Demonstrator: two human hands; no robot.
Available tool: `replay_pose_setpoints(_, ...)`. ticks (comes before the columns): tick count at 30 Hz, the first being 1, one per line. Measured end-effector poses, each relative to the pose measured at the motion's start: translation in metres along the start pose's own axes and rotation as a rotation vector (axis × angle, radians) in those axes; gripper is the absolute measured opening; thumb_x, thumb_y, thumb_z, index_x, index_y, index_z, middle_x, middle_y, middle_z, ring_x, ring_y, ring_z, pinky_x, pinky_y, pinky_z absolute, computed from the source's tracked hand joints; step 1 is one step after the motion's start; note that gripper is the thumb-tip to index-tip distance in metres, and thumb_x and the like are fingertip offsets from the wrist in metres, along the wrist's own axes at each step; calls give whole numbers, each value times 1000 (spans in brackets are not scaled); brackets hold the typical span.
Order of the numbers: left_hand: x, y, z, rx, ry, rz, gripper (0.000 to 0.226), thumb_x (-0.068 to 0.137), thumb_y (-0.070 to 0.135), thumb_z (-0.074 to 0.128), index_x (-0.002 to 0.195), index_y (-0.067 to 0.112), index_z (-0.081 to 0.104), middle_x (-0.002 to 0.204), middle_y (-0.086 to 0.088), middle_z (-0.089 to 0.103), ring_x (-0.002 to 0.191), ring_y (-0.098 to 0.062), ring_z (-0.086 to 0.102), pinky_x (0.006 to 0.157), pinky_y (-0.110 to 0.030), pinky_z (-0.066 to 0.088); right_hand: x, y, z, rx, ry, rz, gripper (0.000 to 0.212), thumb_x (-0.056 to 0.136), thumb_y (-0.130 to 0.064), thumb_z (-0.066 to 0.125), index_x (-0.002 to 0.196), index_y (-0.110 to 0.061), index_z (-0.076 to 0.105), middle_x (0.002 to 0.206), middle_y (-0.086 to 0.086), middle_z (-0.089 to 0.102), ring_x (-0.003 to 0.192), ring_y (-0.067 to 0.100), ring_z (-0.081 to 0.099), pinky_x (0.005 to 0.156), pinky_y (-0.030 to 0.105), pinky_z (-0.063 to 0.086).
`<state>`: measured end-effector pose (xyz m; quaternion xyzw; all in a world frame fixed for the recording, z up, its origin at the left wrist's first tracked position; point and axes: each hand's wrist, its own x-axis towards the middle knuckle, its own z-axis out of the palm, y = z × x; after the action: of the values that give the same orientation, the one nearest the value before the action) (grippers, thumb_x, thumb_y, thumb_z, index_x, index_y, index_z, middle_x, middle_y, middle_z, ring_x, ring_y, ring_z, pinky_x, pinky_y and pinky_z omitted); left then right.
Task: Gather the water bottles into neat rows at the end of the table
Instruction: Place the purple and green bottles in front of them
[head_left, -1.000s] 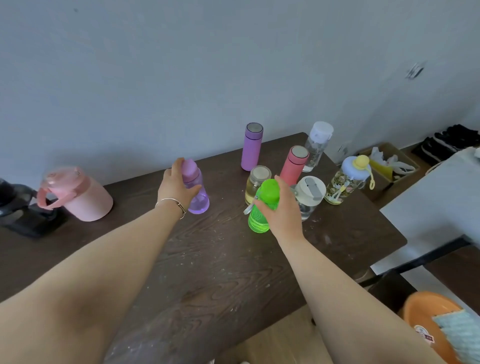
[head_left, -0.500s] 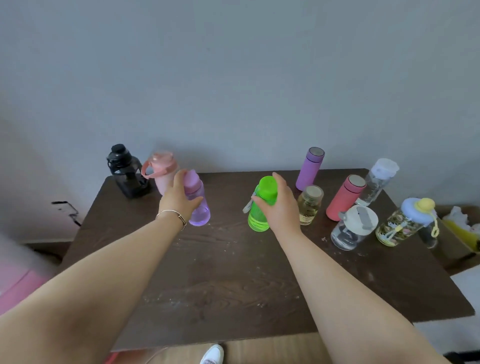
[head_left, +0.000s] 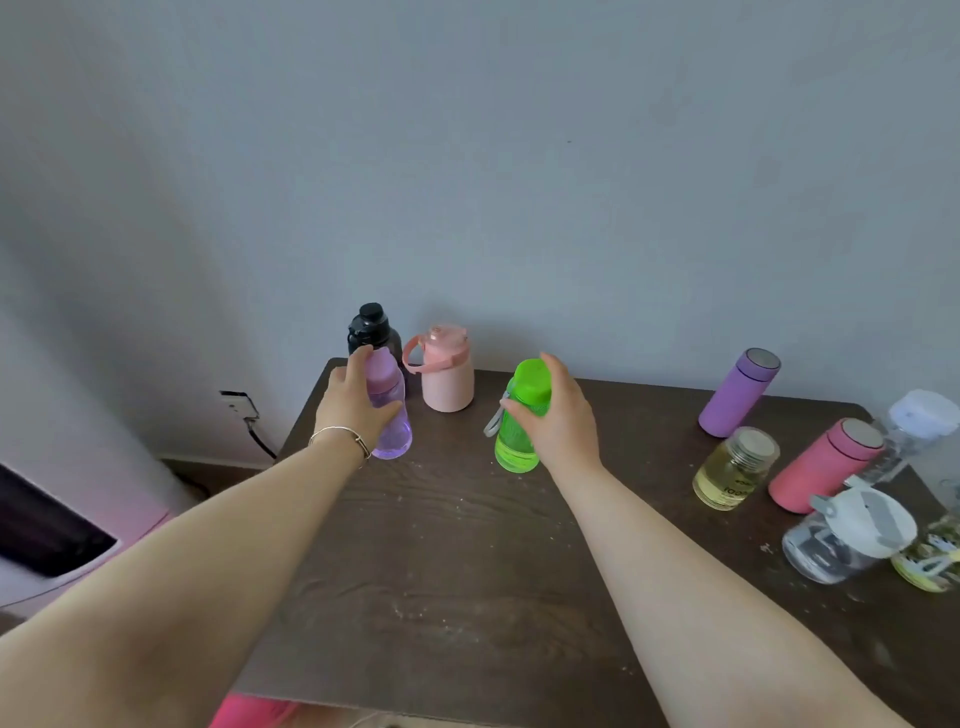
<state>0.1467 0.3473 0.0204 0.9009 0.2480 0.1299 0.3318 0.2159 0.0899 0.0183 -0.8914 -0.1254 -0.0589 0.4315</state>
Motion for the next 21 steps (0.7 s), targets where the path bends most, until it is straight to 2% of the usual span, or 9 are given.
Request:
replay_pose_setpoints(6,34,-34,-17,-8,-40,43,78,79,25,71,143,35,27,130,-8,44,96,-27,51,81,-34,43,15,-34,57,-6,-5,-6,80,79,-47,77,145,-28,36,135,2,54,121,23,52,85,32,41)
replay_pose_setpoints(10,59,-61,-20,-14,-92,66,80,78,23,71,144,34,27,131,-8,44,98,-25,51,82,-33,43,25,-51,102,10,-28,20,76,78,-40,79,141,-29,39,124,4,56,113,25,55,79,31,39)
replay_pose_setpoints(14,84,-82,-18,-13,-133,81,81,77,22,73,144,34,28,131,-7,44,105,-30,54,87,-39,48,36,-58,138,8,-46,35,68,76,-37,80,133,-30,43,112,4,57,103,27,58,75,34,43)
replay_pose_setpoints(21,113,-104,2,-4,-212,113,87,73,24,76,143,36,26,132,-7,44,111,-31,53,90,-40,50,52,-49,182,-23,-50,64,67,78,-38,78,133,-31,41,107,2,56,98,26,58,72,33,42)
